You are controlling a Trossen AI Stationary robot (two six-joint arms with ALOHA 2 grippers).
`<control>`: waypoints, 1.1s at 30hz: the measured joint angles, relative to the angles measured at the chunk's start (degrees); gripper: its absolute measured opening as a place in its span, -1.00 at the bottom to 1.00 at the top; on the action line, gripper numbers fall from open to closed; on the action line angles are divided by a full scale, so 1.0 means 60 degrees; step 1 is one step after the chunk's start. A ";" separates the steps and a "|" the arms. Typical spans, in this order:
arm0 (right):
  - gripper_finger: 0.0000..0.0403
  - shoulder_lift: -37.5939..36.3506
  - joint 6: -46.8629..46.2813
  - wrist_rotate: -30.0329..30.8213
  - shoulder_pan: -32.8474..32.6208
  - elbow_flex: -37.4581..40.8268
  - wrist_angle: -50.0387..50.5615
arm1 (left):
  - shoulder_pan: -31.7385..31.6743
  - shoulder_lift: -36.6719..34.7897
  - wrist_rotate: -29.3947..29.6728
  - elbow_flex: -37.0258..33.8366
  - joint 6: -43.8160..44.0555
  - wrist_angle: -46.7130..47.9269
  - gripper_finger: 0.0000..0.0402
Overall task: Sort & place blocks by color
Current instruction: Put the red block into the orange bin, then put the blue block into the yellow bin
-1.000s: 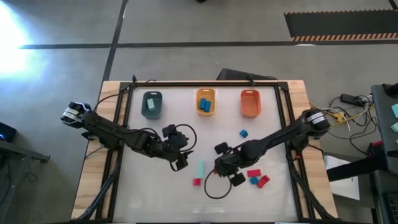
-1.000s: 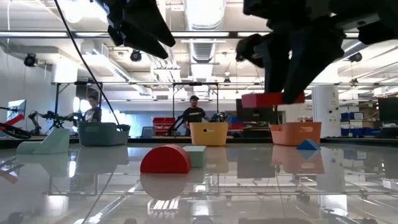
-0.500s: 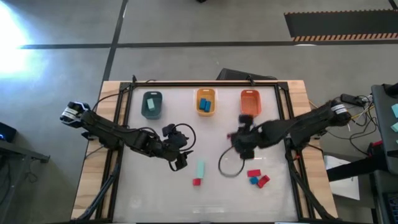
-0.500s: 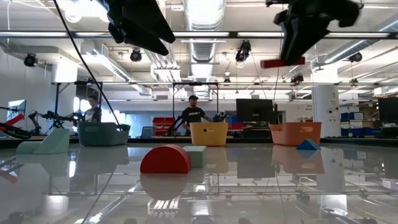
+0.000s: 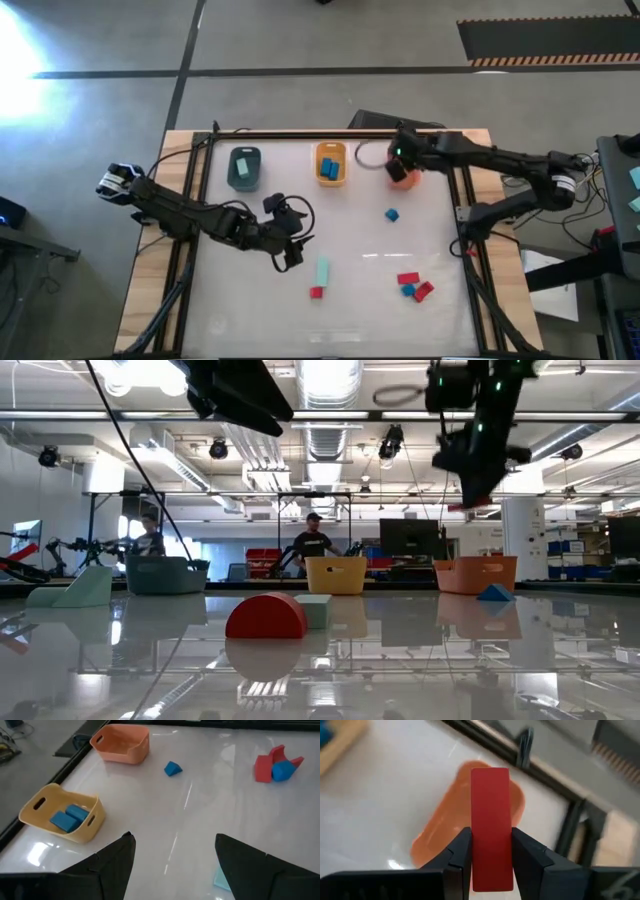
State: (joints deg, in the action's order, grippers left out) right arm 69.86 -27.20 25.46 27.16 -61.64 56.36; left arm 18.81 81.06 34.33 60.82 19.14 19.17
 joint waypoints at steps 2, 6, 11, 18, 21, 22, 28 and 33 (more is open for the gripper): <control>-0.55 0.0064 -0.0247 -0.0662 0.0732 0.0464 -0.0537 | 0.0003 0.0000 0.0106 0.0000 -0.0011 -0.0113 0.29; -0.55 0.0203 -0.0726 -0.1033 0.1364 0.1211 -0.1596 | 0.0004 0.0000 0.0136 -0.0018 -0.0057 -0.0118 0.29; -0.50 0.0758 -0.0980 -0.1062 0.1439 0.1714 -0.2510 | -0.0003 0.0000 0.0245 -0.0036 -0.0091 -0.0119 0.29; -0.44 0.1729 -0.0963 -0.0709 0.1439 0.1746 -0.2797 | -0.0004 0.0000 0.0345 -0.0036 -0.0091 -0.0119 0.29; -0.34 0.1917 -0.0861 -0.0534 0.1435 0.1605 -0.2809 | -0.0004 0.0000 0.0350 -0.0039 -0.0087 -0.0119 0.29; -0.31 0.1937 -0.0857 -0.0502 0.1435 0.1555 -0.2813 | -0.0004 0.0000 0.0367 -0.0040 -0.0087 -0.0119 0.29; -0.17 0.1654 -0.0615 -0.0493 0.1435 0.1397 -0.2772 | -0.0011 0.0000 0.0370 -0.0067 0.0003 -0.0119 0.29; -0.14 0.0756 -0.0281 -0.0514 0.0917 0.1397 -0.2270 | -0.0011 0.0000 0.0370 -0.0150 0.0671 -0.0120 0.29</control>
State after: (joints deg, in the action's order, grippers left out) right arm 74.40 -28.88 22.37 32.66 -53.25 42.74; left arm 18.74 81.06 36.56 59.92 23.16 18.45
